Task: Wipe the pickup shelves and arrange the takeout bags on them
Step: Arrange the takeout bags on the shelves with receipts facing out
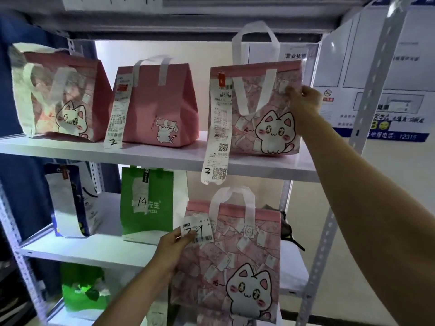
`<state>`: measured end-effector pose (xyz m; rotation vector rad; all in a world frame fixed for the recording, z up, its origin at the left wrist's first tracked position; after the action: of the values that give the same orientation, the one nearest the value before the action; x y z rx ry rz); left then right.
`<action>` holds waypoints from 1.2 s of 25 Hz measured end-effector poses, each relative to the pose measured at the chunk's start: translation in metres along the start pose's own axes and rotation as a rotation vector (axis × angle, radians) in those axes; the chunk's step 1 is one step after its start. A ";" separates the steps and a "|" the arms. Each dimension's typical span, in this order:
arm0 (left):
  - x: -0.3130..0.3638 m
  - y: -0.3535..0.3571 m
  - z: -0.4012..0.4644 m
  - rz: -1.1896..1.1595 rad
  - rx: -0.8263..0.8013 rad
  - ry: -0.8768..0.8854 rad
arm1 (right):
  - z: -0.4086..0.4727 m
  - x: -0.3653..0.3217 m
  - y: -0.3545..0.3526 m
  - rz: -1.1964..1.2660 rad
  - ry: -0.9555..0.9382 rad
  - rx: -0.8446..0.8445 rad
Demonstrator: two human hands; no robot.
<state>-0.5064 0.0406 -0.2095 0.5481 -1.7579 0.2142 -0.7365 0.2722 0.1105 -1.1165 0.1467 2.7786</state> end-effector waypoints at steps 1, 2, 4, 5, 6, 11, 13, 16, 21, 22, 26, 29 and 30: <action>0.000 0.002 0.003 -0.003 0.008 -0.005 | 0.002 0.002 0.000 -0.014 0.001 -0.017; 0.000 0.005 0.005 -0.006 0.018 -0.003 | 0.003 0.002 -0.001 -0.034 0.000 -0.033; 0.003 0.008 0.008 -0.016 0.034 0.004 | 0.002 0.004 -0.004 -0.074 -0.012 -0.055; 0.005 0.010 0.009 -0.024 0.037 0.006 | 0.000 0.005 -0.005 -0.084 -0.015 -0.060; 0.007 0.012 0.010 -0.036 0.036 0.005 | -0.001 0.006 -0.007 -0.086 -0.015 -0.060; 0.012 0.016 0.011 -0.076 0.038 0.008 | -0.008 0.008 -0.013 -0.072 0.026 -0.050; 0.013 0.016 0.009 -0.062 0.039 0.017 | -0.014 0.008 -0.019 -0.108 0.023 -0.030; 0.013 0.016 0.006 -0.028 0.035 0.016 | -0.043 0.006 -0.034 -0.172 -0.079 0.023; 0.005 0.020 0.005 -0.034 0.047 0.003 | -0.144 0.003 -0.065 -0.097 -0.419 0.124; 0.002 0.021 0.005 -0.038 0.056 -0.009 | -0.170 0.010 -0.069 -0.084 -0.468 0.143; -0.013 0.025 0.010 -0.097 0.066 -0.061 | -0.275 0.066 -0.075 -0.125 -0.287 0.036; -0.021 0.032 0.016 -0.106 0.091 -0.060 | -0.328 0.119 -0.073 -0.238 0.185 -0.209; -0.020 0.035 0.018 -0.098 0.094 -0.044 | -0.334 0.132 -0.072 -0.275 0.248 -0.268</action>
<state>-0.5349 0.0691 -0.2286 0.7105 -1.7652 0.2186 -0.5915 0.3075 -0.2245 -1.4197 -0.3383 2.4596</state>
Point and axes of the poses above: each hand's wrist, its own z-axis towards the middle knuckle, its own y-axis out of the palm, x = y × z, the point moved 1 cm from there along z, towards the middle knuckle, and after that the axes turned 15 degrees about -y, right-handed, at the moved point
